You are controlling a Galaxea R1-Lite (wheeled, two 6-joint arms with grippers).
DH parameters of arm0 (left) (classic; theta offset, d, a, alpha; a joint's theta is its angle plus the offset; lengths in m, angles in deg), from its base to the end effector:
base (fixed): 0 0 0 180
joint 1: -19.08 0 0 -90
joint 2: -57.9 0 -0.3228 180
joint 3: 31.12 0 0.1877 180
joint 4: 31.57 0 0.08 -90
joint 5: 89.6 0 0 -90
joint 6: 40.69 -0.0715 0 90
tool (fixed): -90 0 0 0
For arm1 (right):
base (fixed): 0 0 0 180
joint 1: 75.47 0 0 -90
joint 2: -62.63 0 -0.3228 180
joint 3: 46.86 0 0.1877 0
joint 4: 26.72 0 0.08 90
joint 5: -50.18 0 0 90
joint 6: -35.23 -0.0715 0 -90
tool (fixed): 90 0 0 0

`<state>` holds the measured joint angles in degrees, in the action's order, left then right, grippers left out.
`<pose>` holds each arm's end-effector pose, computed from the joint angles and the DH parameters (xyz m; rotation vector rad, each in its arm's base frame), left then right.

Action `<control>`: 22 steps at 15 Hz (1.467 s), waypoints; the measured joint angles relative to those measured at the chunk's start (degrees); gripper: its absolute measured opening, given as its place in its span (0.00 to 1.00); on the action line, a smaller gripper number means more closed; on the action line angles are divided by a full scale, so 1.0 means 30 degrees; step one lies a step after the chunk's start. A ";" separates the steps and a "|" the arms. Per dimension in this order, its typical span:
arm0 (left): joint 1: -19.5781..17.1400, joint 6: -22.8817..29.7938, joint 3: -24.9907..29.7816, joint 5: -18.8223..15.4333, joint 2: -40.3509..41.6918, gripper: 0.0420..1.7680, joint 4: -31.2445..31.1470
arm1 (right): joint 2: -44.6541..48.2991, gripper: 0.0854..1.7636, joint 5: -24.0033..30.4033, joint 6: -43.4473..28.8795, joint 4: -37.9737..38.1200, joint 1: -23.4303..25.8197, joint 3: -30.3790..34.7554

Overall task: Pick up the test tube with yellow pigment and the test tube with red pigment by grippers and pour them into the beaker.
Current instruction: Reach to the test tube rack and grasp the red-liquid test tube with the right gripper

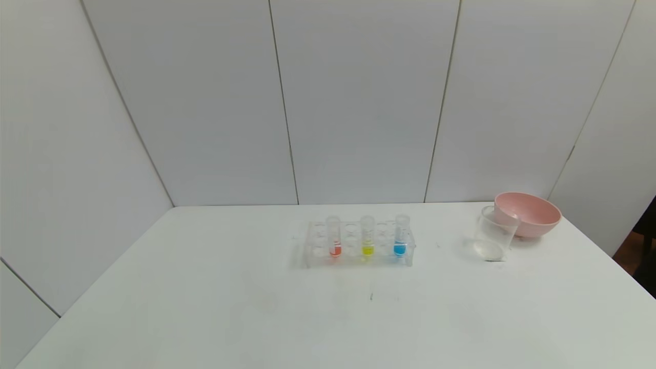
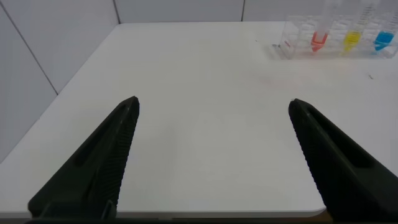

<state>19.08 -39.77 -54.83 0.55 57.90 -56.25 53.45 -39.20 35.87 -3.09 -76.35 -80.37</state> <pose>0.0005 0.0002 0.0729 -0.0160 0.0169 0.0028 0.0038 0.0008 0.1307 -0.0111 -0.0124 0.0261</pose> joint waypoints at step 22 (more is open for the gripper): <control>0.0000 0.0008 0.0000 0.0000 0.0000 0.97 0.0000 | -1.9220 0.97 -0.8261 -0.5360 -0.1764 -1.2946 -0.9143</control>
<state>19.08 -39.74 -54.83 0.55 57.90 -56.25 -4.21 -63.98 19.79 -8.38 -115.18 -107.79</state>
